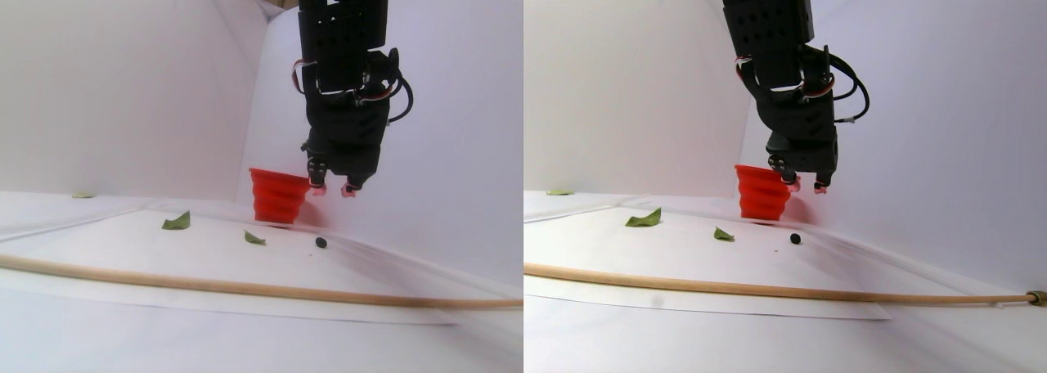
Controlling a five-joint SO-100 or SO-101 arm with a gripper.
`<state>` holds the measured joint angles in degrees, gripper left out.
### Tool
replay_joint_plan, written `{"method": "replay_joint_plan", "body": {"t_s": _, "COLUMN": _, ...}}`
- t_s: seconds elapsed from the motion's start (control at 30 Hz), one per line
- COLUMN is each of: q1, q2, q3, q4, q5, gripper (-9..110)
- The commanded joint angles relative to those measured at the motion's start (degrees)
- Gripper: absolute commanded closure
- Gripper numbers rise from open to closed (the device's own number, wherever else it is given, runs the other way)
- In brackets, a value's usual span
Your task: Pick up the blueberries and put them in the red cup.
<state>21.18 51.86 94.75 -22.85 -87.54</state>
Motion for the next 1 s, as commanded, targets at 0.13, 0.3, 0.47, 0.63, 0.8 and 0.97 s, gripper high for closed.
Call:
{"method": "replay_joint_plan", "body": {"t_s": 0.13, "q1": 2.2, "q2": 0.2, "q3": -7.6, "q4": 1.0, "q5": 2.2, "gripper": 82}}
{"method": "replay_joint_plan", "body": {"t_s": 0.3, "q1": 1.8, "q2": -0.9, "q3": -8.6, "q4": 2.1, "q5": 4.1, "gripper": 82}}
{"method": "replay_joint_plan", "body": {"t_s": 0.47, "q1": 1.4, "q2": -2.5, "q3": -9.8, "q4": 2.3, "q5": 5.2, "gripper": 82}}
{"method": "replay_joint_plan", "body": {"t_s": 0.63, "q1": 1.3, "q2": -4.3, "q3": -10.8, "q4": 2.3, "q5": 5.3, "gripper": 81}}
{"method": "replay_joint_plan", "body": {"t_s": 0.8, "q1": 1.1, "q2": -5.6, "q3": -12.0, "q4": 2.6, "q5": 5.5, "gripper": 80}}
{"method": "replay_joint_plan", "body": {"t_s": 0.97, "q1": 0.9, "q2": -7.0, "q3": -14.0, "q4": 3.6, "q5": 6.6, "gripper": 80}}
